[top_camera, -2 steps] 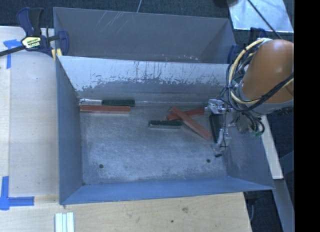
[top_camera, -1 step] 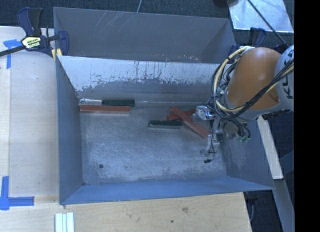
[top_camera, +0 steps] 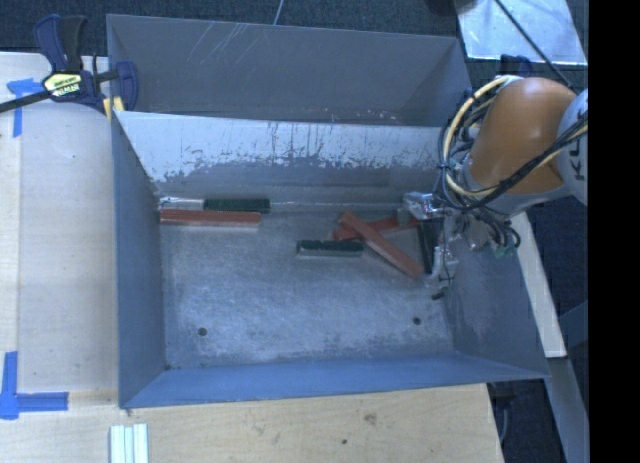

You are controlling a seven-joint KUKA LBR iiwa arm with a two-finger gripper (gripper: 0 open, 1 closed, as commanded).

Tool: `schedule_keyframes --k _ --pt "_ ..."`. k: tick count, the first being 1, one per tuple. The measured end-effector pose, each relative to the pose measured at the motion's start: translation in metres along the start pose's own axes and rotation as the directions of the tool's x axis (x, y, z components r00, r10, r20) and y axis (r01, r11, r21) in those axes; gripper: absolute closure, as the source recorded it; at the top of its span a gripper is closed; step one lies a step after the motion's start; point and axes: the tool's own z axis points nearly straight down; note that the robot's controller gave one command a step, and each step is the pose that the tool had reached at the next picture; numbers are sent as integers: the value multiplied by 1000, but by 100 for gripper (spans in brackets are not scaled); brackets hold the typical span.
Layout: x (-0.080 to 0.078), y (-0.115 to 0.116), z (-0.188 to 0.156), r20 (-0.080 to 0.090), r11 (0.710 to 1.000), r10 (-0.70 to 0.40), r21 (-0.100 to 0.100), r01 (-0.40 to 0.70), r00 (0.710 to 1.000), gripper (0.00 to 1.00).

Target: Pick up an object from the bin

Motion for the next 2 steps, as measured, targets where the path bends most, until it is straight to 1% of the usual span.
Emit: schedule_keyframes --k 1,2 --pt "2 48 16 15 963 270 -3 -270 963 100" --pt "2 48 16 15 963 269 -3 -269 963 100"
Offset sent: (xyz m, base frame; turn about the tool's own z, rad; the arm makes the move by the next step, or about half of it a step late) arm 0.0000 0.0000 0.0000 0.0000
